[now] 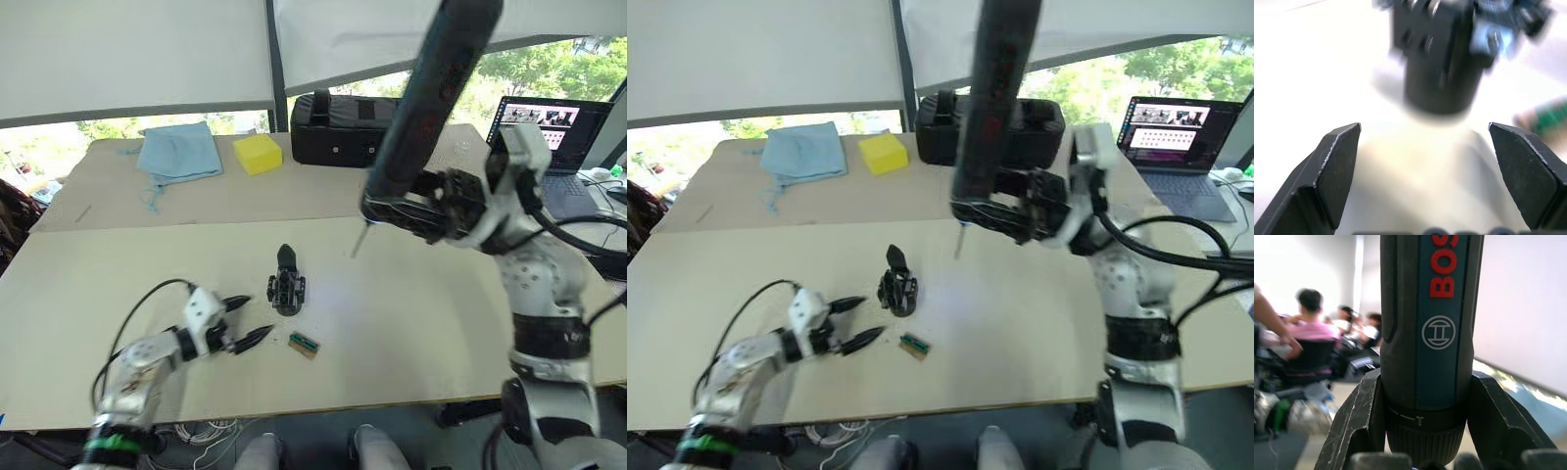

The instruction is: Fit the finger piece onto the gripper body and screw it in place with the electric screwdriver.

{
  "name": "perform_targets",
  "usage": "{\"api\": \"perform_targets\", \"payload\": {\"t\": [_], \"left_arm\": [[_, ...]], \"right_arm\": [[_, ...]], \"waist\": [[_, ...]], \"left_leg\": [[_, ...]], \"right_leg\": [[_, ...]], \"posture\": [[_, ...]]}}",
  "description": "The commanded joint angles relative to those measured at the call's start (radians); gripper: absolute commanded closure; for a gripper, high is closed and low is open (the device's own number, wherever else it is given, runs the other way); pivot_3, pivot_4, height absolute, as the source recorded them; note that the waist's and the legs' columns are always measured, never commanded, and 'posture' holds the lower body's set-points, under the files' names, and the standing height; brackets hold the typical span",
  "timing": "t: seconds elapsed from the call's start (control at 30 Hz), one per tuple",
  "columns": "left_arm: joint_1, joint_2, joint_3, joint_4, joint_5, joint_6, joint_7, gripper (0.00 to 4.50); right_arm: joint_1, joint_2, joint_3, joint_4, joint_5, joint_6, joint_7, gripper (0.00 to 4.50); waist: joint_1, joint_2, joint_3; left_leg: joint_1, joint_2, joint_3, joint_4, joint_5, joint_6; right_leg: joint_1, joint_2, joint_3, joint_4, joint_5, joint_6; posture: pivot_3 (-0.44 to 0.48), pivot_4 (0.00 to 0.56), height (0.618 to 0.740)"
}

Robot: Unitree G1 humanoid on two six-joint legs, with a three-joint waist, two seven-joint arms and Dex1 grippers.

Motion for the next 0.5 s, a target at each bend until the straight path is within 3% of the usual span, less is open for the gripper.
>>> {"api": "perform_targets", "payload": {"t": [0.03,0.23,0.37,0.5], "left_arm": [[0.058,0.069,0.107,-0.016,-0.074,-0.072,-0.108,0.08],[0.169,0.162,0.197,-0.092,-0.181,-0.026,-0.240,0.08],[0.177,0.177,0.204,-0.137,-0.207,0.010,-0.255,0.08],[0.118,0.154,0.123,-0.203,-0.173,0.007,-0.245,0.08]], "right_arm": [[0.102,-0.069,-0.087,-0.031,-0.015,-0.079,0.045,2.60],[0.309,-0.093,-0.145,0.006,-0.087,-0.247,0.076,2.60],[0.325,-0.065,-0.115,-0.027,-0.092,-0.284,0.051,2.60],[0.285,0.020,-0.007,-0.155,-0.054,-0.228,-0.008,2.60]], "waist": [[0.004,0.000,0.004],[0.024,-0.005,0.011],[0.025,-0.006,0.013],[0.024,-0.006,0.013]], "left_leg": [[0.000,0.000,0.000,0.000,0.000,0.000],[-0.002,-0.002,0.003,0.001,0.000,0.000],[-0.002,-0.001,0.006,0.002,0.000,0.000],[-0.002,0.000,0.006,0.001,0.000,0.000]], "right_leg": [[0.000,0.000,0.000,0.000,0.000,0.000],[0.000,-0.004,0.000,-0.002,-0.001,0.003],[0.000,-0.004,0.003,-0.003,-0.002,0.006],[0.000,-0.001,0.003,-0.002,-0.002,0.006]], "posture": [[0.000,0.150,0.740],[0.000,0.150,0.740],[0.000,0.150,0.740],[0.000,0.150,0.740]]}}
